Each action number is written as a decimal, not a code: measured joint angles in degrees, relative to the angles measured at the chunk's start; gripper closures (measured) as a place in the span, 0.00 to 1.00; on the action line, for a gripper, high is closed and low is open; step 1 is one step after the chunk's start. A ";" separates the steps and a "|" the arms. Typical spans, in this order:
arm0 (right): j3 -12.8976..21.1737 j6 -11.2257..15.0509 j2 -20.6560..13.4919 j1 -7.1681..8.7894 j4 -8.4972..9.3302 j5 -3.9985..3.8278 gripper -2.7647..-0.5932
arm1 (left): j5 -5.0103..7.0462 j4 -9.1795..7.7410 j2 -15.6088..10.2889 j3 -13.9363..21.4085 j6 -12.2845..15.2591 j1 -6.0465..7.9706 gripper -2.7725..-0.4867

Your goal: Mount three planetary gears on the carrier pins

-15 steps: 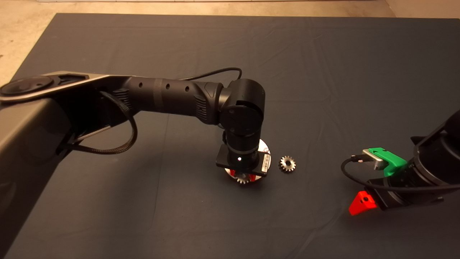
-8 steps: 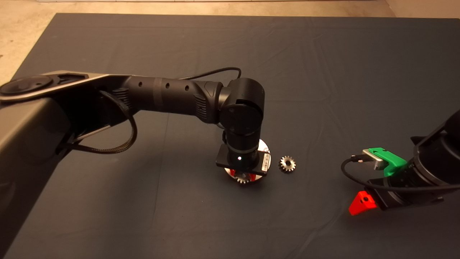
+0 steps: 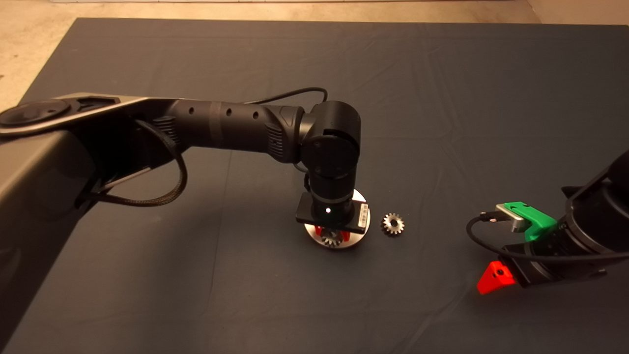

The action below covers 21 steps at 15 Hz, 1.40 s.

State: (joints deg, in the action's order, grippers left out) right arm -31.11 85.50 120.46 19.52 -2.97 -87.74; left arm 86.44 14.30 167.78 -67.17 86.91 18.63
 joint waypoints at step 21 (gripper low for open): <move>0.05 0.00 0.00 0.00 0.00 0.00 0.00 | 0.51 1.51 -1.90 1.68 0.22 -0.38 0.87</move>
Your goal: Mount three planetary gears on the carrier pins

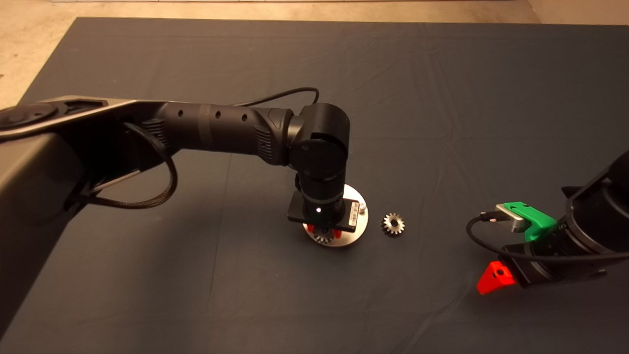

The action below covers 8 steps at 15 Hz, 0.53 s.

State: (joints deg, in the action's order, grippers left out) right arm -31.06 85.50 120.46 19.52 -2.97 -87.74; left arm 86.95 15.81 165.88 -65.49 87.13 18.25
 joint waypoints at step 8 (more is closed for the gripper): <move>0.00 0.00 0.00 0.00 0.00 0.00 0.00 | 0.22 0.09 0.16 0.02 -0.01 0.00 0.80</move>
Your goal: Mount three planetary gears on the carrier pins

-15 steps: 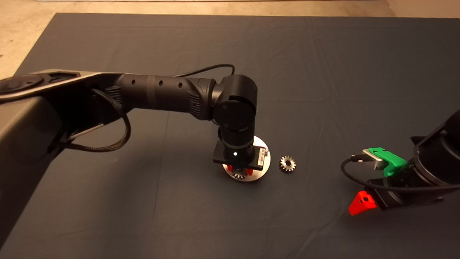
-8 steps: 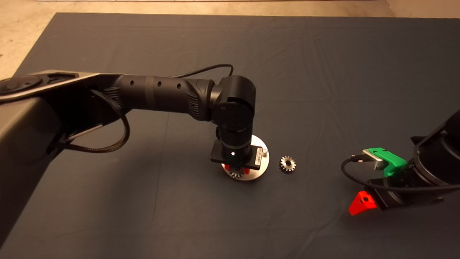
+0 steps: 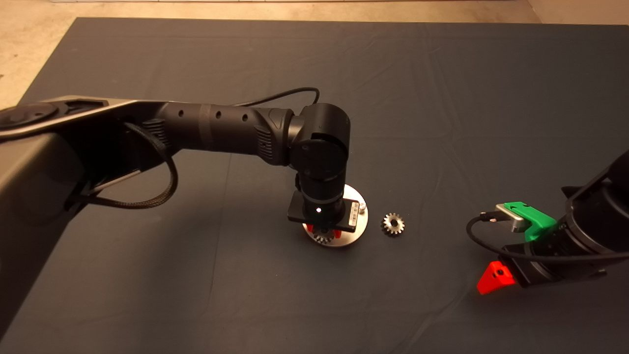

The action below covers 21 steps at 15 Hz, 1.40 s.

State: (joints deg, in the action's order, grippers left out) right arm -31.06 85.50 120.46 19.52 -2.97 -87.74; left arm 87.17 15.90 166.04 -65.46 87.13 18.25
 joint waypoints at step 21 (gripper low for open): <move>-1.97 -1.73 0.59 0.02 0.00 -0.02 0.00 | 0.22 0.40 -3.91 3.90 0.13 3.05 0.53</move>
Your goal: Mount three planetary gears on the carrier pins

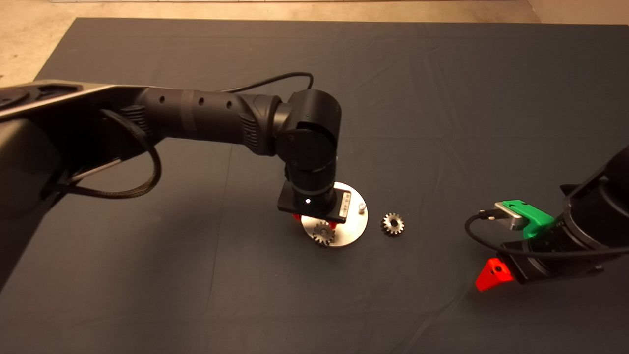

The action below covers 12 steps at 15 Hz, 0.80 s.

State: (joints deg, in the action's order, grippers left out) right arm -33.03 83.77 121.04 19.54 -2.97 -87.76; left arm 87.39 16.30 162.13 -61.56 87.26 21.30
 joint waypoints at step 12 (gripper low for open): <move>-21.57 -13.43 13.56 -0.02 -0.83 0.00 0.00 | 0.06 0.01 -12.24 15.58 7.66 0.98 0.33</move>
State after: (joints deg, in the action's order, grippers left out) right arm -54.61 70.34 134.60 19.52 -3.80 -87.76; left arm 87.46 16.31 149.89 -45.98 94.92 22.27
